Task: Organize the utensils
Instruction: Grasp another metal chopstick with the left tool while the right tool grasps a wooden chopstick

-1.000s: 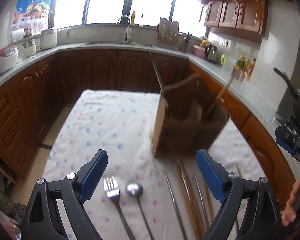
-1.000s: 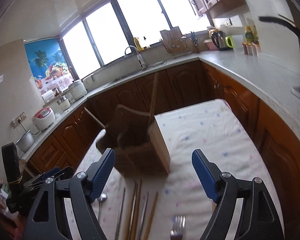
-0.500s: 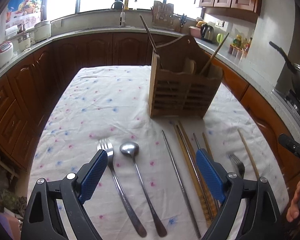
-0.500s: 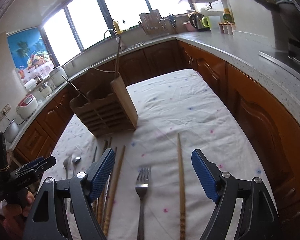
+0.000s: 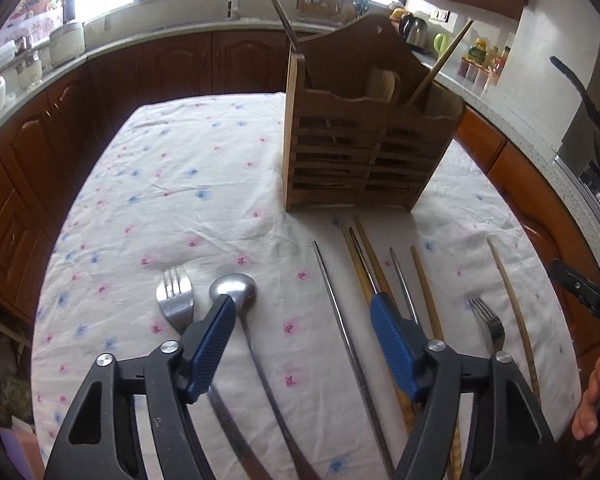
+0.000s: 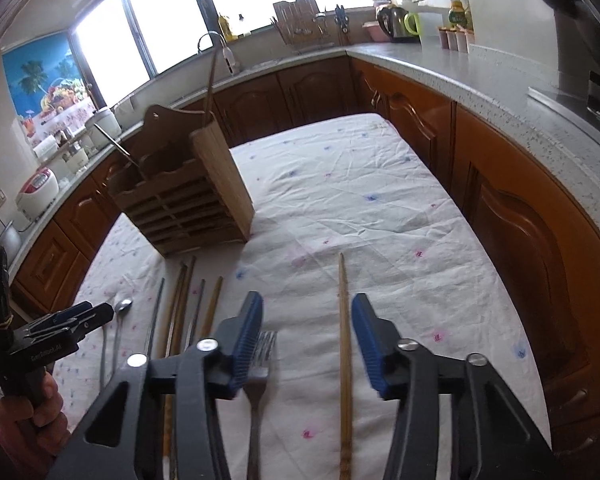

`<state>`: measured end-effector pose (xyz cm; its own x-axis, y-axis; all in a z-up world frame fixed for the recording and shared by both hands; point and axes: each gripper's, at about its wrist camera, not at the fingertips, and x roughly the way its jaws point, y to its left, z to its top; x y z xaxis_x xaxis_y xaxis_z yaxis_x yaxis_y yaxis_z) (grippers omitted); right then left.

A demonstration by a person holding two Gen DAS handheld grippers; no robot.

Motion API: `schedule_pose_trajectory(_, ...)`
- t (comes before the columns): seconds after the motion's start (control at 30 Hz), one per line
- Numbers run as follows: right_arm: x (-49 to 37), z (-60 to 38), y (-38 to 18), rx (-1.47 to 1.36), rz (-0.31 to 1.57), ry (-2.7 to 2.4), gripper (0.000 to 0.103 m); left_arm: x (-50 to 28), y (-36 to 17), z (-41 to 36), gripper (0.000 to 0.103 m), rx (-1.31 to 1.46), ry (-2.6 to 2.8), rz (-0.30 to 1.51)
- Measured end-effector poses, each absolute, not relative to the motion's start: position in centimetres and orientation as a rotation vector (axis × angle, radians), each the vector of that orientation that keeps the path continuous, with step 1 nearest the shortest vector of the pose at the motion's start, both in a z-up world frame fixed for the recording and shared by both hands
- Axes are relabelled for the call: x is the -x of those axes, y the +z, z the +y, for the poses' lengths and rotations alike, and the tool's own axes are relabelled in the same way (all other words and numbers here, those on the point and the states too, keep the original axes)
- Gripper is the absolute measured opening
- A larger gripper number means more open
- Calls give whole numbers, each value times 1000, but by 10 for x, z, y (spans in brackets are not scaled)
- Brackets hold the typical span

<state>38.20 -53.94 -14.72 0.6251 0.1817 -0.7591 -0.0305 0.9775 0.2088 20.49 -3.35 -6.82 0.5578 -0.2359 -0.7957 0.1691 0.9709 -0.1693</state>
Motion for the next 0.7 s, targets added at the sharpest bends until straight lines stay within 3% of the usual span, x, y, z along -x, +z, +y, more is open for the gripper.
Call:
schedule_pose_trajectory(0.3,-425,-534,-174,-120,973,110,29,-247,-92,-48,51,90,-256,1026)
schedule_pose_trajectory(0.53,-447,-537,-196,-88,1034,94,23,-277,-117,-69,32,38,-254,1125)
schedule_pose_trajectory(0.7,-453,-536,-210,-54,1064,84,16,-281,-120,-89,30,-67,-214,1104)
